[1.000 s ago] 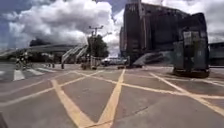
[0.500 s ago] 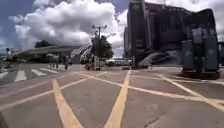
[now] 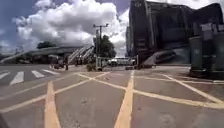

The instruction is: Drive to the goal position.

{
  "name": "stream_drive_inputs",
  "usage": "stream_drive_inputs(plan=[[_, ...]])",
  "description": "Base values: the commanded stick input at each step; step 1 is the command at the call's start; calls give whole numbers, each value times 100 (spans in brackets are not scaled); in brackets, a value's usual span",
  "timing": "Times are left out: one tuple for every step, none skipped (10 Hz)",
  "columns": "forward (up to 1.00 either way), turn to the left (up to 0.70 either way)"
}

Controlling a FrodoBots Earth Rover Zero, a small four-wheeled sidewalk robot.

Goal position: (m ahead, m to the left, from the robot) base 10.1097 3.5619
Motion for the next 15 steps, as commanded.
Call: stream_drive_inputs(plan=[[70,0],[70,0],[70,0],[70,0],[70,0],[70,0],[70,13],[70,14],[70,14],[70,14],[70,14],[70,14],[70,14],[70,14],[70,14]])
